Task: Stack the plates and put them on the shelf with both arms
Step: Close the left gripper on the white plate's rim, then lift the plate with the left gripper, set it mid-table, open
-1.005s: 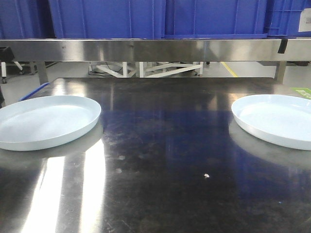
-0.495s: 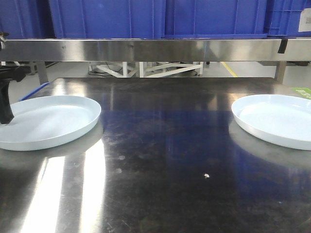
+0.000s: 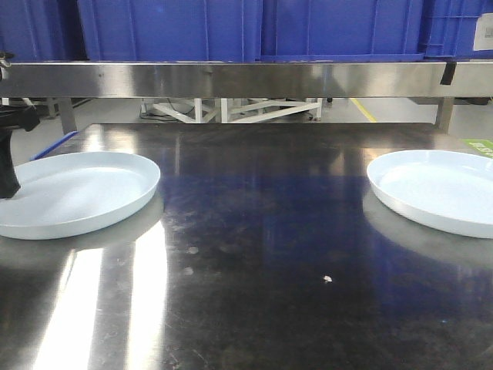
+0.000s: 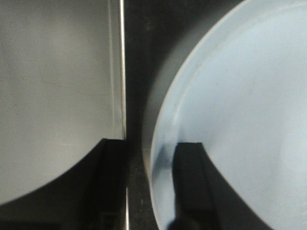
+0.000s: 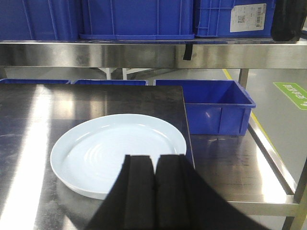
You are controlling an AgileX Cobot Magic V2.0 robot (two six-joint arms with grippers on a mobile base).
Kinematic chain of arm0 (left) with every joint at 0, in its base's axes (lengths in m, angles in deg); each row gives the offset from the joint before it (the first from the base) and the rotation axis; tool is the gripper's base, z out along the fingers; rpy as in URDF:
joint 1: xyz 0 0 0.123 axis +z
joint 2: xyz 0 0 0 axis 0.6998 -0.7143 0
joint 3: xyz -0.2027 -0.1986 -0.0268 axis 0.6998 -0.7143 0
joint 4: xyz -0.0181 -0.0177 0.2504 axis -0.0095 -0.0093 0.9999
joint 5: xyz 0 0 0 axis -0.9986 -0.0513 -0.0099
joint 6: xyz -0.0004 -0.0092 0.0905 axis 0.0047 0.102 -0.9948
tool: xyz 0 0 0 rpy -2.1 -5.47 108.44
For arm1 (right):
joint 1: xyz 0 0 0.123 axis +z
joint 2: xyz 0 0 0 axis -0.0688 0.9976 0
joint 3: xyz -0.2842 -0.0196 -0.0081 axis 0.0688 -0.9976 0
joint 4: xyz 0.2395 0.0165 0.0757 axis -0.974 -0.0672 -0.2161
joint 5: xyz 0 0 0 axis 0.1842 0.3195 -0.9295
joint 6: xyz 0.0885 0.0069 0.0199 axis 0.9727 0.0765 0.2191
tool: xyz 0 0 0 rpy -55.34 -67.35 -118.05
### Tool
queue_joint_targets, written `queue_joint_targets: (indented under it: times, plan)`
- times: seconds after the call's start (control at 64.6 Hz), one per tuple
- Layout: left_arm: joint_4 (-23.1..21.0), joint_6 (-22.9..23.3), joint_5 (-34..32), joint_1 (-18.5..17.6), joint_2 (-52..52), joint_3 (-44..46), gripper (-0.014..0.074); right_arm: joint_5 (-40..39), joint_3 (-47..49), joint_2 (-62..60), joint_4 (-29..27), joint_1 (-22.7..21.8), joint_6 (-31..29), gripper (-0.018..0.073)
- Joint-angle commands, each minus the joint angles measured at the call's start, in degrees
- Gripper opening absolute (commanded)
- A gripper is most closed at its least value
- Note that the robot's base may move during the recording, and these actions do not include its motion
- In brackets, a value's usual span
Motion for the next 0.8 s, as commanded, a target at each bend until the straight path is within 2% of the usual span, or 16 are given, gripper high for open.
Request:
queue_joint_targets:
  times: [0.0, 0.201, 0.325, 0.449, 0.526, 0.619, 0.712, 0.789]
  plan:
    - [-0.61, 0.71, -0.02, -0.29, 2.37, 1.82, 0.0208, -4.93, -0.12, -1.02, 0.46, -0.29, -0.18, 0.0055]
    - [-0.50, 0.71, 1.05, -0.29, 2.37, 1.82, 0.0079, -4.93, -0.12, -1.02, 0.46, -0.29, -0.18, 0.0055]
    - [-0.50, 0.71, 1.66, -0.29, 2.37, 1.92, 0.0082, -4.93, -0.12, -1.02, 0.46, -0.29, -0.18, 0.0055]
    - [-1.56, 0.71, 5.34, -0.29, 2.37, 4.27, 0.0082, -4.93, -0.12, -1.02, 0.46, -0.29, -0.18, 0.0055]
    - [-4.26, 0.71, 8.50, -0.29, 2.37, 6.91, 0.0082, -4.93, -0.12, -1.02, 0.46, -0.29, -0.18, 0.0055]
    - [-10.73, 0.48, 11.62, -0.29, 2.37, 10.04, 0.0082, -4.93, -0.12, -1.02, 0.46, -0.29, -0.18, 0.0055]
    - [-19.25, 0.06, 12.09, -0.69, 2.37, 12.17, 0.0082, -4.93, -0.12, -1.02, 0.46, -0.29, -0.18, 0.0055]
    - [-22.46, 0.06, 11.68, -2.03, 2.37, 12.78, 0.0082, -4.93, -0.12, -1.02, 0.46, -0.29, -0.18, 0.0055]
